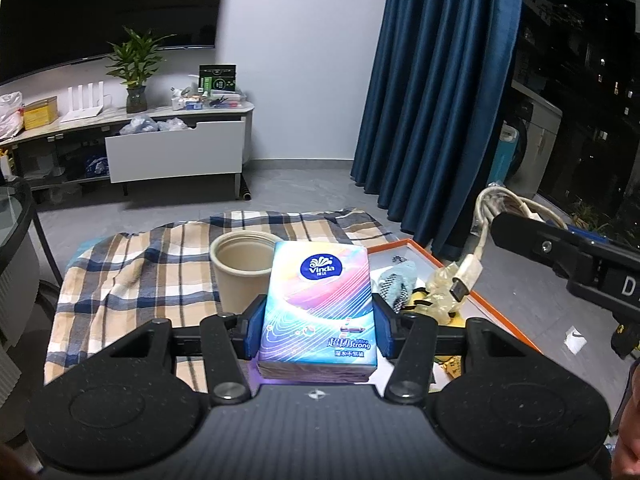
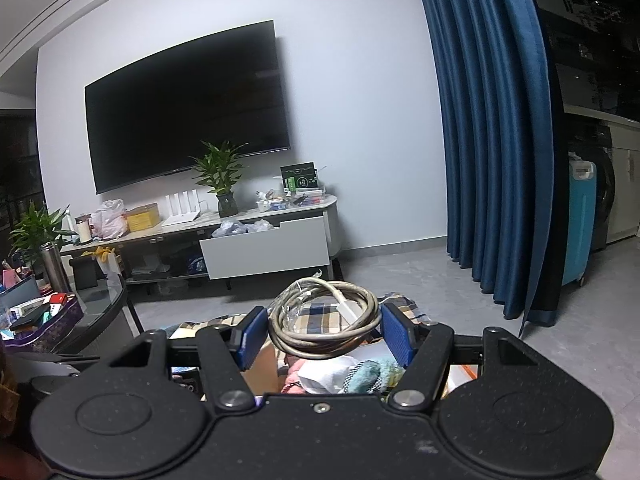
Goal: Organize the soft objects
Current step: 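Carry the tissue pack and cable coil in both grippers over the white box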
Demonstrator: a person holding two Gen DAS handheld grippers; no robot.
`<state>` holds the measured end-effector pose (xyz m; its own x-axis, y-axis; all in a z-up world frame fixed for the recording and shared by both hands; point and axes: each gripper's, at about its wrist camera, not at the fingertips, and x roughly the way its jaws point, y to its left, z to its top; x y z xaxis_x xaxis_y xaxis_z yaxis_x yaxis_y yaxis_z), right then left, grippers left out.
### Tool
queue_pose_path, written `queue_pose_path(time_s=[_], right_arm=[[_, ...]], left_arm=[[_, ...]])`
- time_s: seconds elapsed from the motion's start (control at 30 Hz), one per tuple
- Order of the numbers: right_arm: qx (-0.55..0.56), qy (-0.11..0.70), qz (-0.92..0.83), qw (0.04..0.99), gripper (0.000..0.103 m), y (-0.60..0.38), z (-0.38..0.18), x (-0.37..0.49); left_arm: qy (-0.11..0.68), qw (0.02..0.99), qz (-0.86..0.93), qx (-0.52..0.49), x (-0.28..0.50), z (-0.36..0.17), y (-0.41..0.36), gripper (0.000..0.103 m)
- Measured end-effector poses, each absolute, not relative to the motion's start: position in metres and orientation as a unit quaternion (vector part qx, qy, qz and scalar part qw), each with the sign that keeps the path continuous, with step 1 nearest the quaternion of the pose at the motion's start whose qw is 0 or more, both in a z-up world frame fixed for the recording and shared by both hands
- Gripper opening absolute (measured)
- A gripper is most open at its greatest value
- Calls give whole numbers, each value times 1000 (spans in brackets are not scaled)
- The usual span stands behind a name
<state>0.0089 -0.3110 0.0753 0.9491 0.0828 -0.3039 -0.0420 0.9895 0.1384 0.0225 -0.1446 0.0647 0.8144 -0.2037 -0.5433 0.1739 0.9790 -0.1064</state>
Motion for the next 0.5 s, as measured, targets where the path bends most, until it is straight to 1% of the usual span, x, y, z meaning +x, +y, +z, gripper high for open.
queue_pose_path(time_s=[0.5], right_arm=[[67,161,8,985,75,-330,73,9]], left_arm=[[299,945,-131,-13,31,60,-167,53]])
